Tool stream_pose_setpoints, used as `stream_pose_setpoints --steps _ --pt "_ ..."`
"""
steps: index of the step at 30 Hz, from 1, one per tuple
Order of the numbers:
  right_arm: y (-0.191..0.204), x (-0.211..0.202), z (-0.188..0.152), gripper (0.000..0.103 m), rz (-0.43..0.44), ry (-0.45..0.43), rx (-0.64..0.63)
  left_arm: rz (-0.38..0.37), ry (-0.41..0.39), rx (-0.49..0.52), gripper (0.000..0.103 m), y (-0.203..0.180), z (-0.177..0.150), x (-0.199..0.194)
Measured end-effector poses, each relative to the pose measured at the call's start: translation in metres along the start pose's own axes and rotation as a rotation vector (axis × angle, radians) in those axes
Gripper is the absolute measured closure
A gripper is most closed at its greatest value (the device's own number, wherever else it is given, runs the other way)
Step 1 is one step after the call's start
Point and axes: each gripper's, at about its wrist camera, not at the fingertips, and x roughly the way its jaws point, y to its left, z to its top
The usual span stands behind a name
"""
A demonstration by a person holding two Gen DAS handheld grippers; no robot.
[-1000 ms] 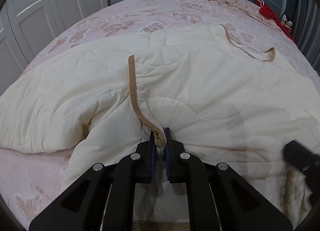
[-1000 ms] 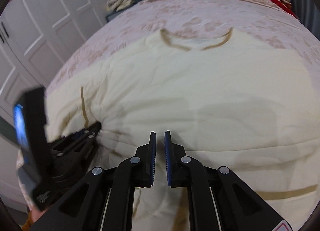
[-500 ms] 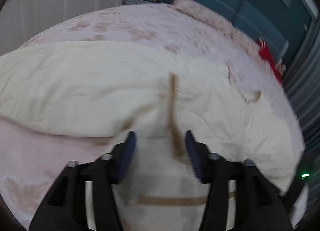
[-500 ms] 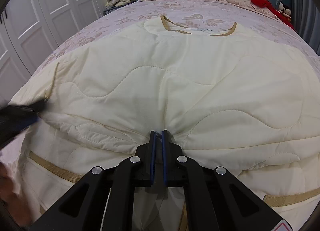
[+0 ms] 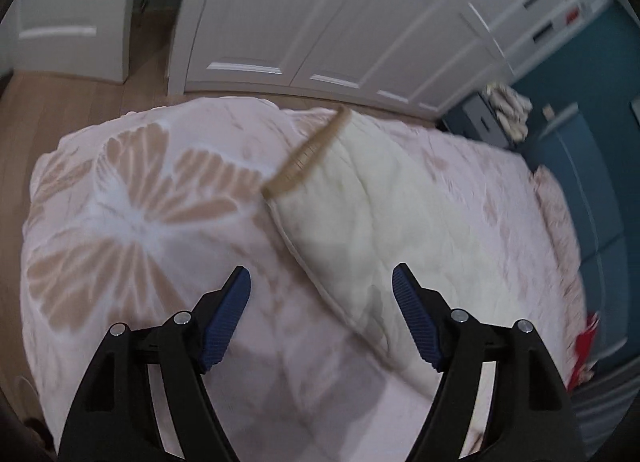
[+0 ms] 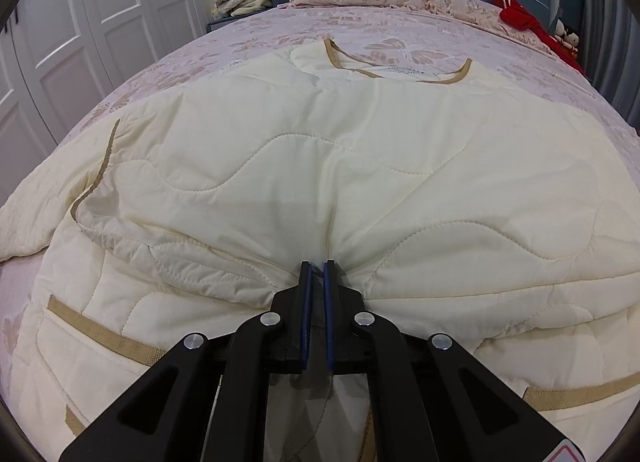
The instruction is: Fold large clothes
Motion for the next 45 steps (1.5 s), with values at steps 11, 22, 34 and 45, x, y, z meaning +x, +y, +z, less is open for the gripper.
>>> stream_pose_setpoints --steps 11,22,34,45 --pt "0.003 0.000 -0.001 0.101 -0.013 -0.010 -0.007 -0.209 -0.026 0.211 0.099 -0.102 0.014 -0.036" --pt "-0.017 -0.030 0.006 0.094 0.085 -0.018 0.083 -0.714 0.045 0.741 0.099 -0.391 -0.139 -0.180" --pt "-0.161 -0.128 -0.054 0.087 0.037 -0.020 0.352 -0.574 0.500 1.000 0.095 -0.444 -0.429 -0.050" --pt "-0.198 -0.144 -0.030 0.040 0.125 -0.106 0.479 -0.641 0.466 0.584 0.013 -0.348 -0.351 -0.058"
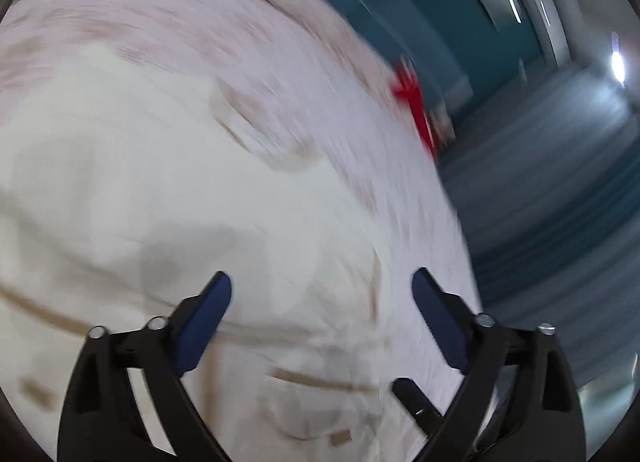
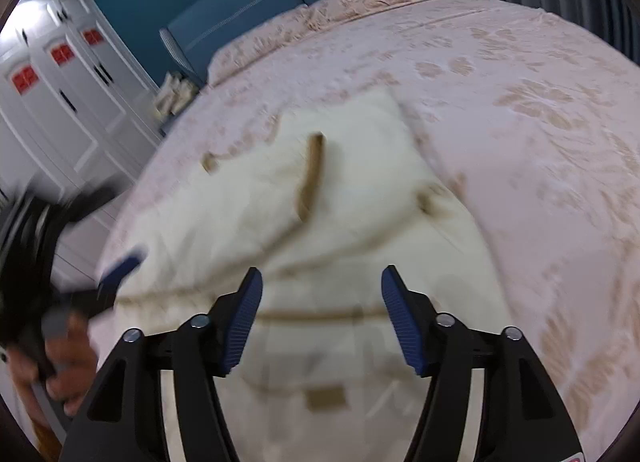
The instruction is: Fold large clothes
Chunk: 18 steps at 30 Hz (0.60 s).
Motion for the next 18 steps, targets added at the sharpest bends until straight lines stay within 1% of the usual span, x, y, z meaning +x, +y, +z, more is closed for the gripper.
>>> stream_pose_setpoints --steps 1,2,4,5,6,7,8,9,11,12,13,15,16,17,18 --pt "0.002 0.004 0.007 0.036 0.020 -0.006 0.016 0.012 -0.035 -0.076 0.012 0.026 0.012 -0.020" --pt "0.005 0.013 0.015 0.034 0.043 -0.004 0.036 0.037 -0.048 -0.131 0.013 0.047 0.020 -0.030" --pt "0.008 0.027 0.024 0.034 0.049 0.003 0.054 0.075 -0.077 -0.238 0.014 0.090 0.031 -0.045" --pt "0.010 0.039 0.029 0.034 0.042 0.013 0.061 0.089 -0.088 -0.311 0.017 0.116 0.035 -0.053" --pt "0.011 0.046 0.031 0.034 0.036 0.022 0.065 0.076 -0.097 -0.380 0.018 0.139 0.038 -0.059" --pt "0.012 0.054 0.031 0.034 0.028 0.034 0.074 0.071 -0.104 -0.418 0.022 0.151 0.038 -0.063" --pt "0.012 0.062 0.033 0.040 0.021 0.047 0.084 0.072 -0.115 -0.472 0.026 0.169 0.040 -0.066" --pt "0.013 0.069 0.035 0.048 0.014 0.057 0.092 0.061 -0.124 -0.495 0.027 0.178 0.041 -0.066" --pt "0.021 0.078 0.040 0.093 0.001 0.084 0.075 0.057 -0.131 -0.546 0.032 0.194 0.043 -0.061" --pt "0.025 0.077 0.042 0.096 -0.003 0.084 0.065 0.047 -0.129 -0.575 0.034 0.202 0.044 -0.055" --pt "0.032 0.073 0.050 0.096 0.014 0.074 0.050 0.051 -0.128 -0.597 0.041 0.201 0.043 -0.050" --pt "0.044 0.054 0.067 0.097 0.046 0.034 0.027 0.044 -0.136 -0.642 0.044 0.211 0.046 -0.039" --pt "0.052 0.042 0.079 0.098 0.064 0.007 0.009 0.053 -0.139 -0.641 0.051 0.215 0.046 -0.039" --pt "0.061 0.026 0.092 0.098 0.074 -0.031 -0.019 0.074 -0.147 -0.625 0.065 0.214 0.051 -0.036" --pt "0.066 0.017 0.100 0.098 0.075 -0.057 -0.038 0.108 -0.150 -0.605 0.072 0.213 0.055 -0.035"
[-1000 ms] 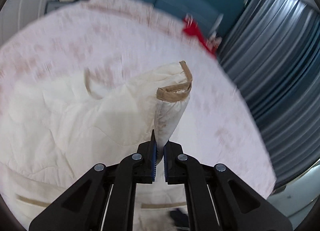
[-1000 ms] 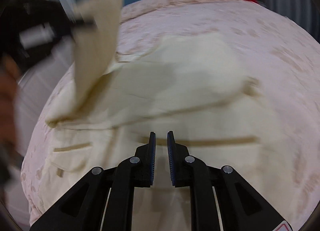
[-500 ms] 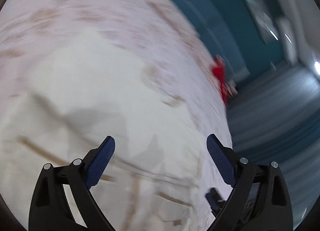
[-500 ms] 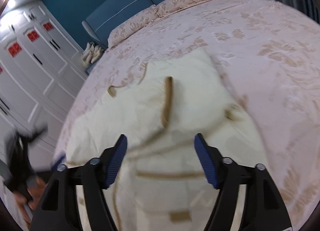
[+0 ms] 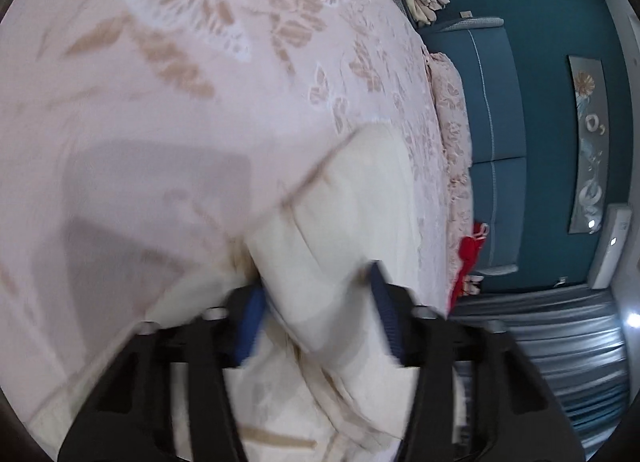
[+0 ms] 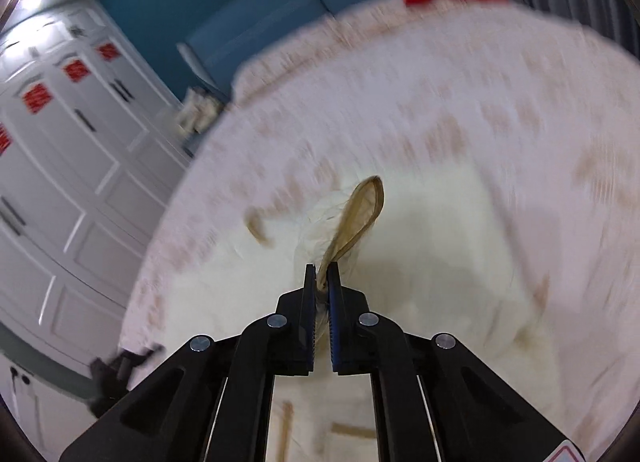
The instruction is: Fold large clothes
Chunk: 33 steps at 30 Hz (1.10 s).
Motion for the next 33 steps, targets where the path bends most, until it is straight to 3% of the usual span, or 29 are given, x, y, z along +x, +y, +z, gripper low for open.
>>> stream_pose_setpoints --steps 1,3,5,8,12,16,24,28,31,33 --pt "0.007 -0.015 0.014 0.099 0.005 -0.041 -0.028 0.014 -0.002 0.015 0.083 -0.003 0.003 0.001" --pt "0.014 -0.037 0.035 0.099 0.021 -0.098 -0.066 -0.002 0.000 0.037 0.089 -0.011 0.004 -0.002" --pt "0.013 -0.041 0.038 0.099 -0.021 -0.107 -0.114 0.035 -0.034 0.133 0.093 -0.028 -0.002 -0.009" --pt "-0.023 -0.002 0.006 0.100 -0.158 0.000 -0.113 0.132 -0.098 0.260 0.095 -0.041 -0.012 -0.018" --pt "-0.048 0.045 -0.045 0.100 -0.281 0.110 -0.160 0.253 -0.090 0.314 0.096 -0.023 -0.016 -0.008" --pt "-0.066 0.066 -0.070 0.100 -0.314 0.144 -0.136 0.316 -0.097 0.387 0.096 -0.017 -0.022 0.000" --pt "-0.076 0.087 -0.082 0.100 -0.336 0.164 -0.131 0.445 -0.140 0.605 0.095 -0.024 -0.043 0.015" --pt "-0.079 0.070 -0.072 0.091 -0.324 0.160 -0.068 0.483 -0.148 0.722 0.093 -0.037 -0.054 0.008" --pt "-0.072 0.030 -0.064 0.083 -0.351 0.067 -0.029 0.467 -0.153 0.786 0.092 -0.057 -0.067 -0.019" --pt "-0.057 0.012 -0.063 0.088 -0.337 0.033 -0.049 0.494 -0.190 0.838 0.092 -0.080 -0.085 -0.042"
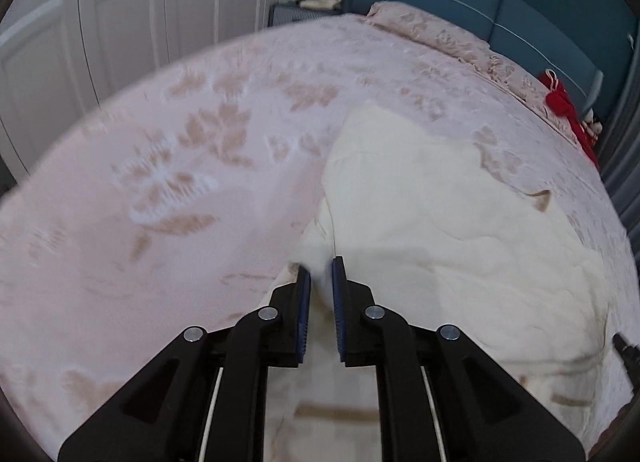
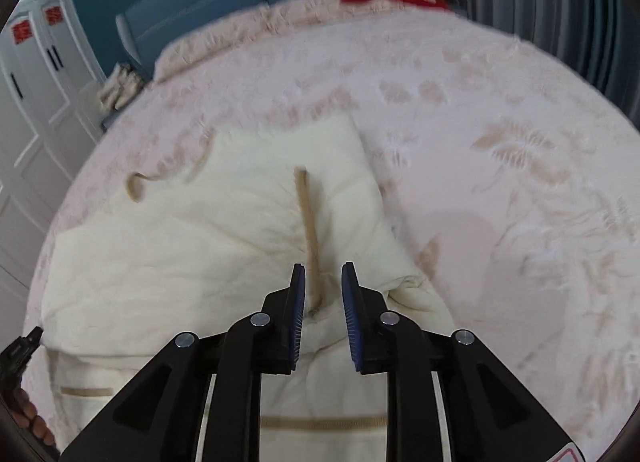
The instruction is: Fold large clothes
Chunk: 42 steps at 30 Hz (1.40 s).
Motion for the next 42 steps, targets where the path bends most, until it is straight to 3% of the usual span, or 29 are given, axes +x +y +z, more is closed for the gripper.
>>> stream_pose_setpoints --steps 1,4,7,9,12,18,31,42 --pt "0.008 -0.006 0.000 0.095 0.021 -0.002 -0.017 0.005 -0.016 0.013 0.093 -0.005 0.002 -0.009" --pt "0.055 -0.009 -0.004 0.098 0.092 0.026 -0.117 -0.035 -0.087 0.057 0.093 -0.037 0.009 -0.040" --pt "0.091 0.006 -0.015 0.099 0.134 0.072 -0.177 -0.114 -0.030 0.104 0.092 -0.070 0.005 -0.026" --pt "0.108 0.019 -0.024 0.100 0.153 0.119 -0.191 -0.128 0.043 0.157 0.092 -0.093 -0.008 0.000" --pt "0.124 0.032 -0.040 0.100 0.149 0.156 -0.218 -0.113 0.080 0.196 0.093 -0.110 -0.025 0.023" --pt "0.132 0.055 -0.060 0.101 0.110 0.187 -0.251 -0.102 0.121 0.192 0.093 -0.112 -0.048 0.052" --pt "0.138 0.075 -0.074 0.103 0.048 0.119 -0.309 -0.066 0.044 0.247 0.093 -0.117 -0.071 0.065" --pt "0.128 0.083 -0.076 0.103 0.109 0.110 -0.252 -0.056 0.018 0.257 0.093 -0.119 -0.077 0.070"
